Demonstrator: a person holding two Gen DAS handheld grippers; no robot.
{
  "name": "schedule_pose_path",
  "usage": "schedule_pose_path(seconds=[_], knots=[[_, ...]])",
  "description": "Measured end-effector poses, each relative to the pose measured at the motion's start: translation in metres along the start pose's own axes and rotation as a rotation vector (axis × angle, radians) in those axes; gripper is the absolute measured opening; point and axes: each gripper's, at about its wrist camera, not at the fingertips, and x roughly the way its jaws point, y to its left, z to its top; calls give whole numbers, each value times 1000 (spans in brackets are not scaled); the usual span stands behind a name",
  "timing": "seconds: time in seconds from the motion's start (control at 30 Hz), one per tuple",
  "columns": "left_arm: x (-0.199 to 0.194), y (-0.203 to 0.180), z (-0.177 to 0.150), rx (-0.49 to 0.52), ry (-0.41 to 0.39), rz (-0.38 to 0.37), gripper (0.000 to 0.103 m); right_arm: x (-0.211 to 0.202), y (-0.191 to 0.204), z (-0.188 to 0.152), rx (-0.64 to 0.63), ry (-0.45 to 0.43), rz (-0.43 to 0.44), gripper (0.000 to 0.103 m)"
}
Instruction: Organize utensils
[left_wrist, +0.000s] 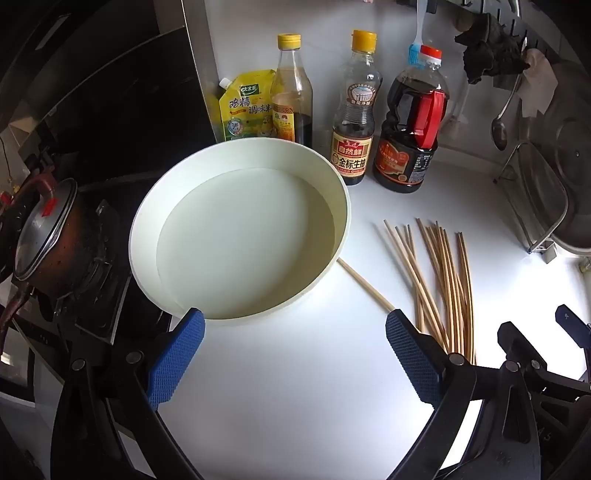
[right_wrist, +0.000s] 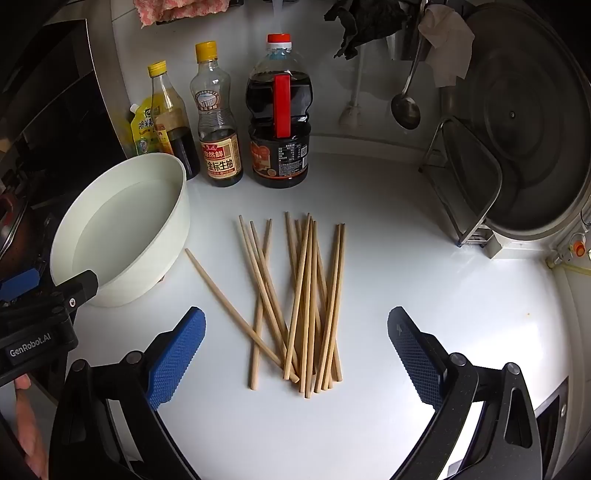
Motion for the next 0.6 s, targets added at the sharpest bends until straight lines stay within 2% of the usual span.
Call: schedule_pose_path(seconds=[0.57, 0.6], knots=[[0, -3, 2, 44, 2, 15, 97, -1, -2, -7, 7, -4, 4, 94], [-5, 4, -4, 15, 2, 16, 97, 0, -3, -6, 7, -4, 4, 94]])
